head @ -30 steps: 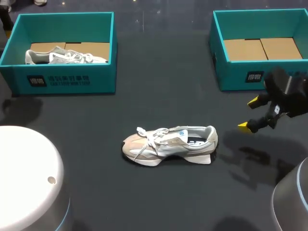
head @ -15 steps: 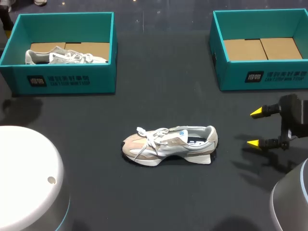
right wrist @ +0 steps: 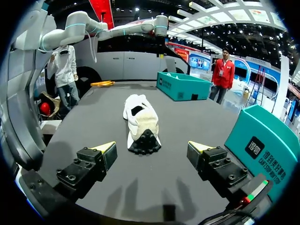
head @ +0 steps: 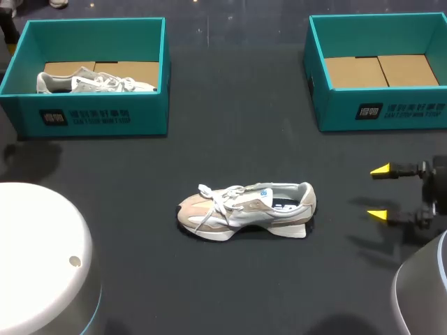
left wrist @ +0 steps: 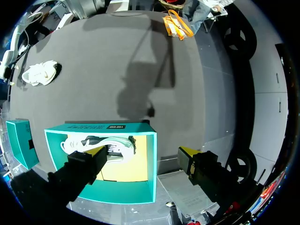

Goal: Take the shoe out of the shoebox, open the shoe tongue, remove and reinsert the insole, then place the shoe into the shoebox

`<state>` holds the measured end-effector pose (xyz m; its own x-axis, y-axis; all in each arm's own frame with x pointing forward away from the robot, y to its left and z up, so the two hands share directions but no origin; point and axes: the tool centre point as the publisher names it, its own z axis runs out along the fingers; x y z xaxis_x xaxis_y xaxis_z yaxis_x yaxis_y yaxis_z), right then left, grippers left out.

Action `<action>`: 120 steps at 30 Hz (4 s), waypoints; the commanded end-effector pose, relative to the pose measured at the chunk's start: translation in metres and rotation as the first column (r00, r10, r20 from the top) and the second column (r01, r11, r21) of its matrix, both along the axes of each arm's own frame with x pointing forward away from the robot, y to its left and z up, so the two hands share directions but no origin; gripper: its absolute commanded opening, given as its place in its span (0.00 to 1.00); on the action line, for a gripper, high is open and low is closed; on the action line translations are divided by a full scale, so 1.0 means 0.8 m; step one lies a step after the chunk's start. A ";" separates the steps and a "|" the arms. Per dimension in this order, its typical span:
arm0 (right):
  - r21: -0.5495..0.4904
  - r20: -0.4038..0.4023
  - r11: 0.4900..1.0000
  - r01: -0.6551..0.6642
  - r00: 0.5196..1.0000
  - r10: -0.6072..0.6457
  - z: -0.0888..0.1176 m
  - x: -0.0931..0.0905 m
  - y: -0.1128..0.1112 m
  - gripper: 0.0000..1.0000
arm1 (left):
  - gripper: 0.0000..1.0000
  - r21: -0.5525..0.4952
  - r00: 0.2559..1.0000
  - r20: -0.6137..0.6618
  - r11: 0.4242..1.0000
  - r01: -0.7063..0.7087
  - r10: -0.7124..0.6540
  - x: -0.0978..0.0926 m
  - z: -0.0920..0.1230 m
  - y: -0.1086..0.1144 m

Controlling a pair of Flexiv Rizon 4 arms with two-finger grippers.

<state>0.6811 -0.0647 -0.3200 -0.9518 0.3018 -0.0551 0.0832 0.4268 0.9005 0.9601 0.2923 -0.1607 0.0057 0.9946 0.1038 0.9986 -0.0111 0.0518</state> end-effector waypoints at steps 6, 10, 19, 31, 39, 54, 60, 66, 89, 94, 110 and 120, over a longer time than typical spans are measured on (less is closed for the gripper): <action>-0.033 -0.027 0.999 0.010 1.000 -0.010 -0.025 0.007 -0.012 1.00 | 1.00 0.002 1.000 0.000 1.000 0.001 -0.001 0.000 0.001 0.001; -0.024 0.004 1.000 -0.015 1.000 0.016 -0.031 0.008 -0.018 1.00 | 1.00 0.002 1.000 0.000 1.000 0.001 -0.001 0.000 0.001 0.001; -0.001 -0.055 1.000 0.016 0.998 -0.016 -0.061 0.015 -0.027 1.00 | 1.00 0.002 1.000 0.000 1.000 0.001 -0.001 0.000 0.001 0.001; 0.020 -0.052 1.000 0.004 0.999 -0.003 -0.072 0.018 -0.016 1.00 | 1.00 0.002 1.000 0.000 1.000 0.001 -0.001 0.000 0.001 0.001; 0.034 -0.057 0.999 -0.019 0.998 0.021 -0.079 0.018 0.009 1.00 | 1.00 0.002 1.000 0.000 1.000 0.001 -0.001 0.000 0.001 0.001; 0.072 -0.054 0.996 -0.059 0.997 0.063 -0.085 0.018 0.042 1.00 | 1.00 0.002 1.000 0.000 1.000 0.001 -0.001 0.000 0.001 0.001; 0.077 -0.054 0.994 -0.072 0.996 0.077 -0.083 0.018 0.042 1.00 | 1.00 0.002 1.000 0.000 1.000 0.001 -0.001 0.000 0.001 0.001; 0.077 -0.054 0.994 -0.072 0.996 0.077 -0.083 0.018 0.042 1.00 | 1.00 0.002 1.000 0.000 1.000 0.001 -0.001 0.000 0.001 0.001; 0.033 -0.086 0.986 -0.162 0.983 0.164 -0.100 0.037 0.113 1.00 | 1.00 0.002 1.000 0.000 1.000 0.001 -0.001 0.000 0.001 0.001; 0.031 -0.078 0.986 -0.166 0.983 0.168 -0.101 0.034 0.118 1.00 | 1.00 0.002 1.000 0.000 1.000 0.001 -0.001 0.000 0.001 0.001; 0.052 -0.056 0.981 -0.186 0.980 0.188 -0.105 0.035 0.141 1.00 | 1.00 0.002 1.000 0.000 1.000 0.001 -0.001 0.000 0.001 0.001; 0.060 -0.049 0.980 -0.188 0.980 0.191 -0.107 0.033 0.151 1.00 | 1.00 0.002 1.000 0.000 1.000 0.001 -0.001 0.000 0.001 0.001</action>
<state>0.7077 0.0529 -0.4048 -0.9933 0.1146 0.0118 0.0555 0.3871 0.9204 0.9601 0.2923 -0.1607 0.0057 0.9946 0.1038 0.9986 -0.0112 0.0518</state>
